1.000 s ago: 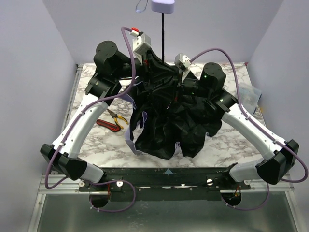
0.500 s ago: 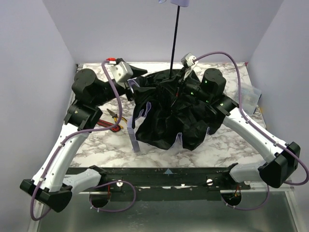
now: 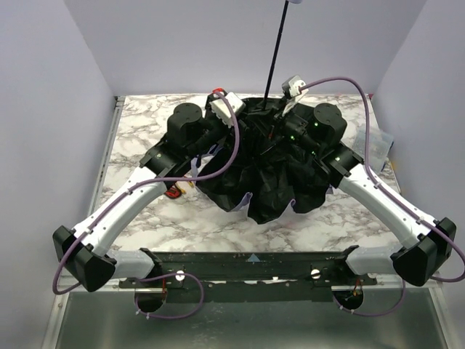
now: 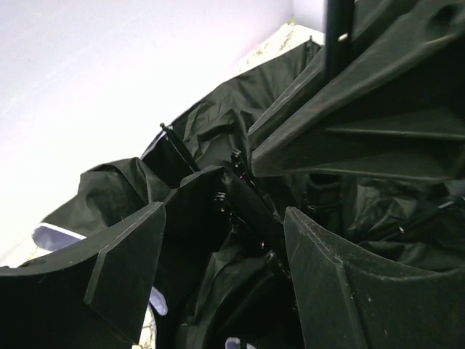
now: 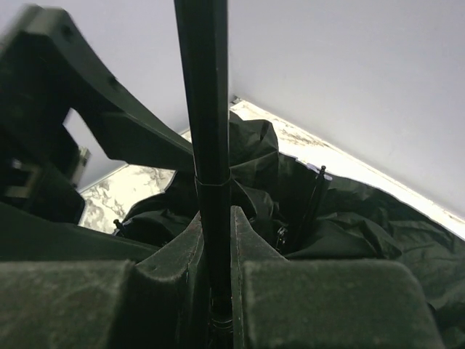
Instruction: Open the umbrella
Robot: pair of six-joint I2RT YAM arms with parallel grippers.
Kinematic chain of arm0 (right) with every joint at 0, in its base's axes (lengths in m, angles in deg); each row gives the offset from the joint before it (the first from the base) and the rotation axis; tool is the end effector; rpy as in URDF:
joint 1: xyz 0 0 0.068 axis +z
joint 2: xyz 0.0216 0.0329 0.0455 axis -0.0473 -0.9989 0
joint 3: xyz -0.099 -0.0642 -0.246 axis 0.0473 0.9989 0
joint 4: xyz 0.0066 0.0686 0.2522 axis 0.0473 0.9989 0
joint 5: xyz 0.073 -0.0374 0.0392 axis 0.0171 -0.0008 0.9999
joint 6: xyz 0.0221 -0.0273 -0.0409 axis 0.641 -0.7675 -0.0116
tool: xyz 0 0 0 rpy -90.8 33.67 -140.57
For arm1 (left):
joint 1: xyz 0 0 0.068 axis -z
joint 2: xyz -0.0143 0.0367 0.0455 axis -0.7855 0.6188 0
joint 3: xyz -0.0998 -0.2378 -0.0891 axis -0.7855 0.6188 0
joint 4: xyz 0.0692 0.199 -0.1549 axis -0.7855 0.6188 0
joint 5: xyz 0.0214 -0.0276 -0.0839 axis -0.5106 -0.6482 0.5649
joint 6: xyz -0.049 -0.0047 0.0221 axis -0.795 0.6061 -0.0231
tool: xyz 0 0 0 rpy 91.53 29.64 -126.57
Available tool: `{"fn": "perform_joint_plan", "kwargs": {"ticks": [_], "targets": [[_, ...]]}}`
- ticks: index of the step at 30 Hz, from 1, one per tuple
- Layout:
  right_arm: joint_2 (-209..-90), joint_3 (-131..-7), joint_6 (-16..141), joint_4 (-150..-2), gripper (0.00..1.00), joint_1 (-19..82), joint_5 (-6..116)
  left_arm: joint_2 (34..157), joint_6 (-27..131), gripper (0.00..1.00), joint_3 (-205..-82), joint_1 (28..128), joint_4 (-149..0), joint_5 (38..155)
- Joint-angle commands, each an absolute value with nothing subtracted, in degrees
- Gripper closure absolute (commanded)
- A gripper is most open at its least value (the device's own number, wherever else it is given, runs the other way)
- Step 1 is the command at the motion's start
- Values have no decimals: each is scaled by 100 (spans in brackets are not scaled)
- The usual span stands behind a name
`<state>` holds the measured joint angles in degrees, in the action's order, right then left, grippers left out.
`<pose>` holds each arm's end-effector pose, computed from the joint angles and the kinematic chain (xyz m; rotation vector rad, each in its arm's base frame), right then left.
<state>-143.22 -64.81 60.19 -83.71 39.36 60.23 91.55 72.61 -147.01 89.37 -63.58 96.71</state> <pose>0.2405 0.1888 0.4235 -0.6014 1.4210 0.7427 0.2242 -0.1790 0.4303 0.7629 1.5058 -0.5033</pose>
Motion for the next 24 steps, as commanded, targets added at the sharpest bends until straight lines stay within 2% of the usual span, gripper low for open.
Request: {"fn": "perform_joint_plan", "kwargs": {"ticks": [1, 8, 18, 21, 24], "targets": [[-14052, -6625, 6049, -8779, 100, 3910, 5779, 9456, 6951, 33, -14883, 9036, -6279, 8705], [-13849, -6796, 5793, -8528, 100, 3910, 5464, 9134, 6771, 39, -14007, 8645, -5973, 8326], [-13770, -6948, 5618, -8351, 100, 3862, 5526, 9046, 5964, 40, -13180, 7490, -5779, 8832], [-13795, -6934, 5471, -8297, 100, 3835, 5668, 8907, 5885, 37, -13126, 7256, -5935, 9484], [-13808, -6857, 5417, -8248, 100, 3837, 6088, 8360, 6017, 36, -12894, 7178, -6670, 10760]]}}
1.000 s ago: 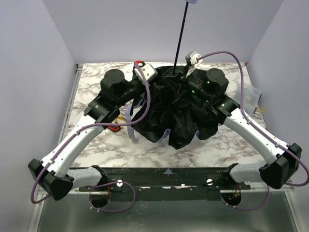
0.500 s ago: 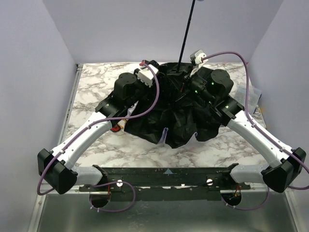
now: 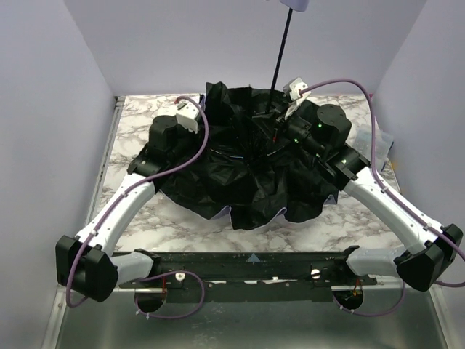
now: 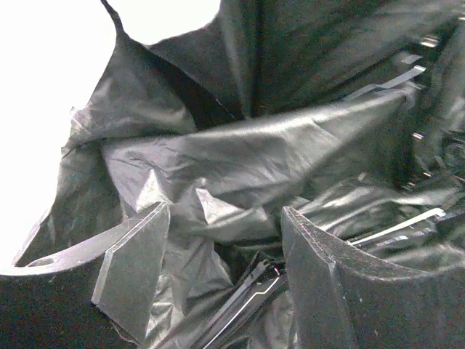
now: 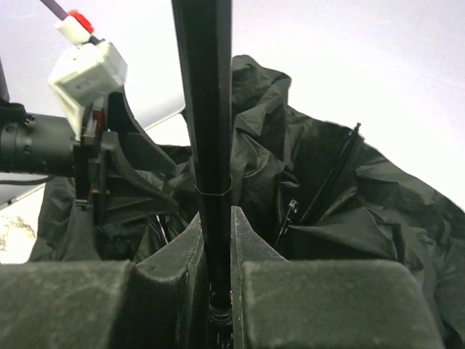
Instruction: Open the umbrella
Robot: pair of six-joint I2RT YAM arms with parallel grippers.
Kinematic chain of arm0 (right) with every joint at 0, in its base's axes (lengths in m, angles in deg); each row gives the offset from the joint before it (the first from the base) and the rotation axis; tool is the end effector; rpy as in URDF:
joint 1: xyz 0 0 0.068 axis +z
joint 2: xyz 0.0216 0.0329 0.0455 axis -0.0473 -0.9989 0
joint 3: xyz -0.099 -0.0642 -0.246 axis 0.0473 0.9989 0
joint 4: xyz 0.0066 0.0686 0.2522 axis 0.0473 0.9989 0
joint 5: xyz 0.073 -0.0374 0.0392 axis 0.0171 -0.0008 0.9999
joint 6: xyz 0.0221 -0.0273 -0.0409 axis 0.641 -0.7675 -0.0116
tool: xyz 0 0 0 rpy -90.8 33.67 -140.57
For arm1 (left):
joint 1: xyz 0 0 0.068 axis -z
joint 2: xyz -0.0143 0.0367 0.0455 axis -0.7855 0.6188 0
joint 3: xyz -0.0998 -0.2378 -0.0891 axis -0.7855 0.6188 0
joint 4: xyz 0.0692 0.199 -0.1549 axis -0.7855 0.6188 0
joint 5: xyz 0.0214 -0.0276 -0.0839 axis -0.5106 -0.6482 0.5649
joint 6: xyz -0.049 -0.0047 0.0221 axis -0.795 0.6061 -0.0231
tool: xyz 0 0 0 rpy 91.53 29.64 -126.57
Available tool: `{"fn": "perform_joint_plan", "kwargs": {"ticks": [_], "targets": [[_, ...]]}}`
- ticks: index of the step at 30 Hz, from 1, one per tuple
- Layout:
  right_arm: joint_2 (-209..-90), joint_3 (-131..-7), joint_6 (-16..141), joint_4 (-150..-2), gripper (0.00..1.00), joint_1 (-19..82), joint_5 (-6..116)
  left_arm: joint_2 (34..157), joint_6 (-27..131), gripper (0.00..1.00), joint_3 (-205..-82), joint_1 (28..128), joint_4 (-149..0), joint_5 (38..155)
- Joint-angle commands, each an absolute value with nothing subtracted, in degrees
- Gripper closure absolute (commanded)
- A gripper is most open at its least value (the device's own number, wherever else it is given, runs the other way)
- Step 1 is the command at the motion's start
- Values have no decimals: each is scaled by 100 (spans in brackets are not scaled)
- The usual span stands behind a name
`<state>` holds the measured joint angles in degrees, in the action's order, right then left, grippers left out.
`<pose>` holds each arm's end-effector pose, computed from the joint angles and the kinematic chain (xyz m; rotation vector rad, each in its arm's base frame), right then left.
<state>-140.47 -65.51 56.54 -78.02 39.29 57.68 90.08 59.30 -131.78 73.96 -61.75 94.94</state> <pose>0.2297 0.1783 0.4304 -0.6178 1.4454 0.6550 0.2624 -0.1113 0.3398 0.3725 1.9214 -0.4224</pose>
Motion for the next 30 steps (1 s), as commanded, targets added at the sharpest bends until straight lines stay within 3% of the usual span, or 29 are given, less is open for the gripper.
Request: {"fn": "perform_joint_plan", "kwargs": {"ticks": [1, 7, 13, 18, 30], "targets": [[-13825, -6854, 5427, -8216, 100, 3835, 6204, 8210, 5993, 36, -12836, 7178, -6974, 11107], [-13909, -6836, 5404, -8150, 100, 3840, 6750, 7996, 5603, 38, -13275, 7204, -7569, 12380], [-13891, -6812, 5413, -8178, 100, 3840, 6981, 8447, 5008, 62, -13861, 7455, -7833, 12587], [-13833, -6760, 5530, -8393, 100, 3839, 7194, 9046, 3924, 75, -14052, 7665, -8267, 12682], [-13752, -6737, 5908, -8636, 100, 3840, 7674, 9961, 2811, 75, -14233, 8193, -8812, 12215]]}}
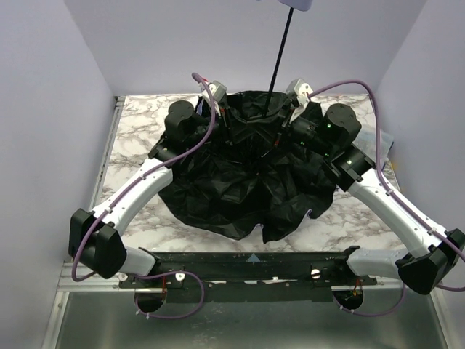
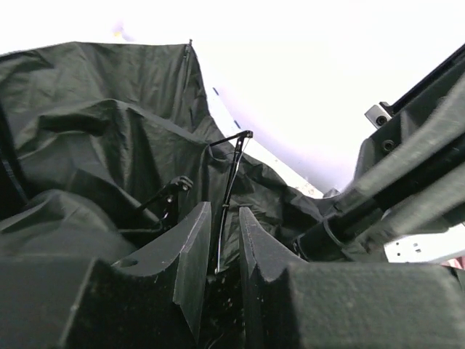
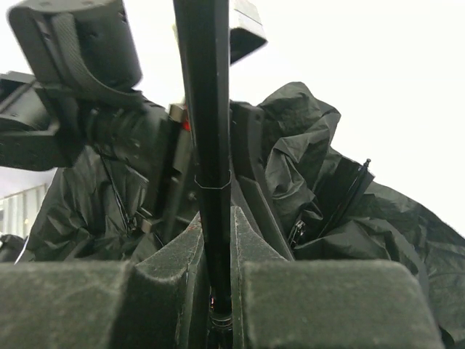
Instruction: Open the umbrella
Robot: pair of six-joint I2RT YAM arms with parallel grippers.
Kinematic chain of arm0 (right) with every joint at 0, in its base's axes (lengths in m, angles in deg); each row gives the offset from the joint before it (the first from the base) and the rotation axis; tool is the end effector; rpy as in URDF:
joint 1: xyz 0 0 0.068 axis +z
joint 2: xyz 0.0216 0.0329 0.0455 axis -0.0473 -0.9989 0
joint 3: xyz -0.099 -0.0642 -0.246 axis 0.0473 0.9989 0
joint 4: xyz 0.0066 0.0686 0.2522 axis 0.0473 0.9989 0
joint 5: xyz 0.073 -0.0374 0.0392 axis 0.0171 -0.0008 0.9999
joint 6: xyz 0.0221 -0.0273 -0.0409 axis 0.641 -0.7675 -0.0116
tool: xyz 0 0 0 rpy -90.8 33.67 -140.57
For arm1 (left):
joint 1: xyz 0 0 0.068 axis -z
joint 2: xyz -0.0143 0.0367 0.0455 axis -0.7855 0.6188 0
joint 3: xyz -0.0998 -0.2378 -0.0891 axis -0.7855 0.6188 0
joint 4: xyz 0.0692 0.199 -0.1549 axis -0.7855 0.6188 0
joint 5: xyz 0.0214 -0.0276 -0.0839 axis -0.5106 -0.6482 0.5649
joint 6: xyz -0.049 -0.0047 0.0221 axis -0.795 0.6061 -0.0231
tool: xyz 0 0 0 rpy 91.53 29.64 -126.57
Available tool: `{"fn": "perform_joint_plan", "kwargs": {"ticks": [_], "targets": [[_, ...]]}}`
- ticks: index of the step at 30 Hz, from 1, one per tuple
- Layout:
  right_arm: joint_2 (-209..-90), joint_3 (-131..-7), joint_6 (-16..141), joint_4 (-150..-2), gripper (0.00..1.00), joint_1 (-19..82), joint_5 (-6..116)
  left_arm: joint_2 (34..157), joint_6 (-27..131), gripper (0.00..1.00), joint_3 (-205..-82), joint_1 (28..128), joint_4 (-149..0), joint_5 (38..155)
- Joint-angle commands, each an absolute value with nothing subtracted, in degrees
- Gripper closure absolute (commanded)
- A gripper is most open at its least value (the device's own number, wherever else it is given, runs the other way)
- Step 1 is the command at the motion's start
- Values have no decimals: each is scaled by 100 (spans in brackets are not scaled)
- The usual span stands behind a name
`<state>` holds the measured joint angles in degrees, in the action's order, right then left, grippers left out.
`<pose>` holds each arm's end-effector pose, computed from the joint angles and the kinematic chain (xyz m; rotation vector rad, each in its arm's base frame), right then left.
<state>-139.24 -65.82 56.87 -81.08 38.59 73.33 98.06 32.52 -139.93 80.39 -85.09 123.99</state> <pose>0.2178 0.1767 0.4435 -0.8035 1.2955 0.8503 0.2720 -0.1719 0.3942 0.4959 1.6116 -1.2821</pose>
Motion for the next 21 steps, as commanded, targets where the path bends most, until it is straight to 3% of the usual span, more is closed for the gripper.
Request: {"fn": "perform_joint_plan", "kwargs": {"ticks": [1, 5, 10, 17, 21], "targets": [[-13758, -6747, 5920, -8638, 100, 3840, 7691, 10017, 2804, 74, -14269, 8208, -8699, 12048], [-13763, -6835, 5959, -8564, 100, 3840, 7765, 10167, 2970, 62, -14442, 8192, -8031, 11231], [-13656, -6925, 5992, -8407, 100, 3835, 7665, 10372, 2749, 54, -14505, 7756, -7292, 10359], [-13620, -7057, 5921, -8261, 100, 3839, 7431, 10703, 2919, 41, -14290, 7239, -6905, 10548], [-13656, -6926, 5921, -8252, 100, 3835, 7232, 10518, 3313, 35, -14241, 7143, -7614, 11154]]}}
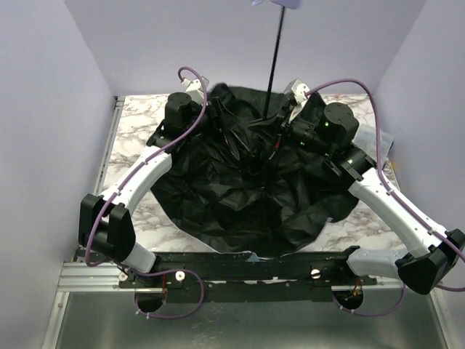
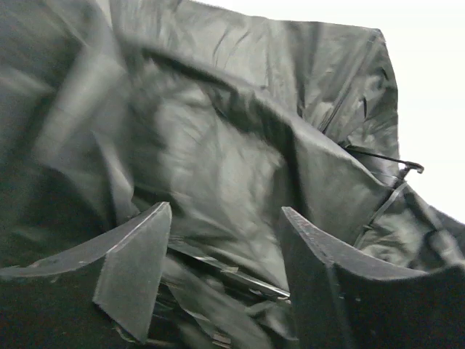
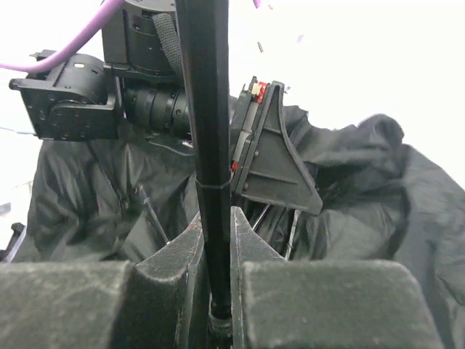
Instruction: Open the umbrella
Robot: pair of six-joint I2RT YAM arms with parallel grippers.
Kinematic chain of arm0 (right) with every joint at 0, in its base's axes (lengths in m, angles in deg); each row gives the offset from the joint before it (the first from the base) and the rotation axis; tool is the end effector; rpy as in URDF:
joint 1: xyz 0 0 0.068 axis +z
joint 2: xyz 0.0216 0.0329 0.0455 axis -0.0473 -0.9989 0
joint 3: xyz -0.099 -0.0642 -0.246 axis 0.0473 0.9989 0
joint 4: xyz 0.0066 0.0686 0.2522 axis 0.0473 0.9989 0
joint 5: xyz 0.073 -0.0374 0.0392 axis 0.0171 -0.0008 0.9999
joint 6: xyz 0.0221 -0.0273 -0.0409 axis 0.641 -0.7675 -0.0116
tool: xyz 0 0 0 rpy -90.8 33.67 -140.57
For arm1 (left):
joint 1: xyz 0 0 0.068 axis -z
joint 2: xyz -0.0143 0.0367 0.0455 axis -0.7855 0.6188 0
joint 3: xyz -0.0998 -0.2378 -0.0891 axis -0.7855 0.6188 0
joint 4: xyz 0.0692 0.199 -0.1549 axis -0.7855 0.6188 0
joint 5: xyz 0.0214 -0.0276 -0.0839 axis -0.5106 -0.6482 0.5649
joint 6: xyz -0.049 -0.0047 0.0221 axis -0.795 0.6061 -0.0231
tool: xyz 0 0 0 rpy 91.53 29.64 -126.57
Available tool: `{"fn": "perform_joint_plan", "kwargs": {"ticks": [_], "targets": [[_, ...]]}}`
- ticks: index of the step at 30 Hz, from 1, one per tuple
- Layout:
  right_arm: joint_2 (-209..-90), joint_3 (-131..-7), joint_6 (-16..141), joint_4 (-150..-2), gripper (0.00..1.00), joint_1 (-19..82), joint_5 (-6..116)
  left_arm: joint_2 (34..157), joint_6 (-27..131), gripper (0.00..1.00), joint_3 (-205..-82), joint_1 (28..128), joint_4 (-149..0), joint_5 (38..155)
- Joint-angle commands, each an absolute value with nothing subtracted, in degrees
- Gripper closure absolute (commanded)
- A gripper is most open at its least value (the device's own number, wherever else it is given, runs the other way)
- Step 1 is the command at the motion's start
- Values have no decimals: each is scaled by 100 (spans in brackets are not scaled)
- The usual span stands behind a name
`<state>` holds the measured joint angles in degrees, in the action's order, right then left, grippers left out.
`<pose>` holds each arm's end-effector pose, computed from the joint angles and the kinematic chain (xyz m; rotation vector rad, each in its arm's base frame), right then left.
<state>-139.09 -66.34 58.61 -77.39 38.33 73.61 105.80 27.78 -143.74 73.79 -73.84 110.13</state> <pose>0.2176 0.1752 0.4405 -0.7953 1.3643 0.8770 0.3276 -0.1466 0.3537 0.0537 1.9043 -1.0504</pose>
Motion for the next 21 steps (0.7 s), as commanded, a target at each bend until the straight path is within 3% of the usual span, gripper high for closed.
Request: {"fn": "perform_joint_plan", "kwargs": {"ticks": [1, 7, 15, 21], "targets": [[-13690, -6906, 5930, -8245, 100, 3840, 7139, 10420, 3419, 33, -14217, 7118, -7911, 11417], [-13936, -6960, 5882, -8021, 100, 3837, 6337, 9404, 3634, 33, -13785, 6812, -9094, 12490], [-14118, -6872, 6042, -8172, 100, 3835, 6044, 8278, 6017, 49, -13248, 7027, -8527, 14195], [-14302, -6863, 6247, -8415, 100, 3840, 6045, 8436, 7955, 56, -13533, 8253, -7584, 13505]]}}
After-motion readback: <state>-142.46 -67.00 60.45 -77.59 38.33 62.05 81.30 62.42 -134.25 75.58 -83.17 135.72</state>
